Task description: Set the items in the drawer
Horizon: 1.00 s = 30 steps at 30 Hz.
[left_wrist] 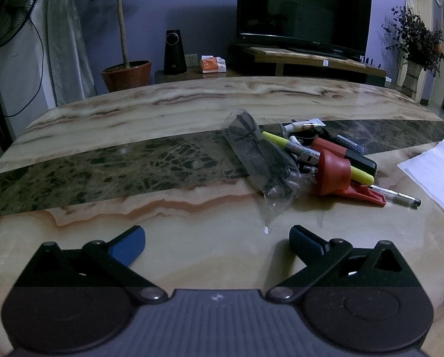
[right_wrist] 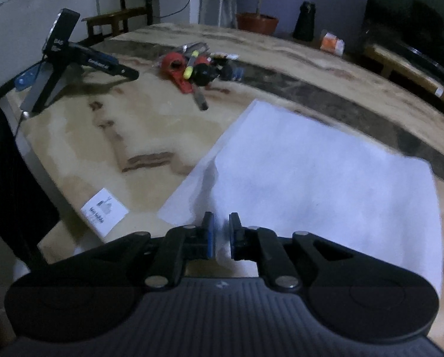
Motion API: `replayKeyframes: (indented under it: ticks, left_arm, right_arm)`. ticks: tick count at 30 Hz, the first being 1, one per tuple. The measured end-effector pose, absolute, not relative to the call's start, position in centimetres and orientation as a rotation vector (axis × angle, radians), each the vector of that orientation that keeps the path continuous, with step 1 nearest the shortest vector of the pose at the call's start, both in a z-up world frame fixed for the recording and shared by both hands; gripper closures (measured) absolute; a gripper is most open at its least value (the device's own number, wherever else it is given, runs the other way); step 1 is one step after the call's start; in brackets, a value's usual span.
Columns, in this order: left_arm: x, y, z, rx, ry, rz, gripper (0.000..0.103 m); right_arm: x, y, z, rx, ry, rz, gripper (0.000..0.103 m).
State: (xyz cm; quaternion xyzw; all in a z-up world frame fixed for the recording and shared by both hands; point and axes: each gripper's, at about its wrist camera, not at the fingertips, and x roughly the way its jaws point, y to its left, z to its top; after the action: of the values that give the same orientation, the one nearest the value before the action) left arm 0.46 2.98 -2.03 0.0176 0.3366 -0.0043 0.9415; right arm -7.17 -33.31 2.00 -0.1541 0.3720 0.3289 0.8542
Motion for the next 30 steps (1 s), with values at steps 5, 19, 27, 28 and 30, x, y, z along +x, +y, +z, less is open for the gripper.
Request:
replayKeyframes:
  ticks: [5, 19, 27, 28, 30]
  left_arm:
    - [0.5, 3.0, -2.0, 0.036, 0.687, -0.009, 0.0]
    - [0.5, 3.0, -2.0, 0.036, 0.687, -0.009, 0.0]
    - [0.5, 3.0, -2.0, 0.036, 0.687, -0.009, 0.0]
    - [0.5, 3.0, -2.0, 0.036, 0.687, -0.009, 0.0]
    - [0.5, 3.0, -2.0, 0.036, 0.687, -0.009, 0.0]
  right_arm:
    - [-7.0, -34.1, 2.5, -0.218, 0.816, 0.754, 0.066]
    - [-7.3, -34.4, 2.4, -0.195, 0.915, 0.83, 0.064]
    - [-6.8, -37.1, 4.7, -0.059, 0.774, 0.746, 0.062]
    - [-6.9, -38.1, 5.5, -0.019, 0.735, 0.741, 0.061]
    - [-6.7, -41.5, 7.1, 0.124, 0.628, 0.665, 0.046]
